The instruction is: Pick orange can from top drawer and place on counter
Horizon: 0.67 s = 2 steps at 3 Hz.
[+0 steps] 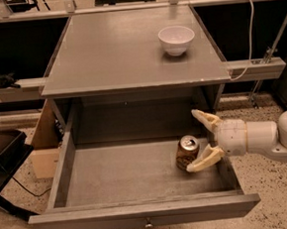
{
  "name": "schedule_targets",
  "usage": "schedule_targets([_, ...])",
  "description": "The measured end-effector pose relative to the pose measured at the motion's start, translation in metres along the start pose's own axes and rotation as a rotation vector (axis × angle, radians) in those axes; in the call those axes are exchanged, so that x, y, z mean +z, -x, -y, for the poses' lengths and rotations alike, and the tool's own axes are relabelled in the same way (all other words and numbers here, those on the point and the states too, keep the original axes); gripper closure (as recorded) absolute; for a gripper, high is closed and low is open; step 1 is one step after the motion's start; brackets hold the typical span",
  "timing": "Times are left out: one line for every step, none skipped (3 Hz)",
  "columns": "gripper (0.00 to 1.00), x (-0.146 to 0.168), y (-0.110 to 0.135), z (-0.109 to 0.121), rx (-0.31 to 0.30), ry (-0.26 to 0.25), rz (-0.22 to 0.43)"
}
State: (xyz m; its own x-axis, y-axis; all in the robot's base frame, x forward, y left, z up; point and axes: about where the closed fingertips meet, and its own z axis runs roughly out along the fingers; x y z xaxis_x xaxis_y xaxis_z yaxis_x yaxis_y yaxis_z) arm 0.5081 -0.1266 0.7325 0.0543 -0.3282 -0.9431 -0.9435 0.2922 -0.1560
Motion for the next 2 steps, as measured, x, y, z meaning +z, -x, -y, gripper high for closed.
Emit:
schedule_targets([0.00,0.012,-0.016,0.003,0.010,0.018,-0.031])
schedule_targets([0.14,0.025,-0.038,0.002,0.041,0.034,-0.071])
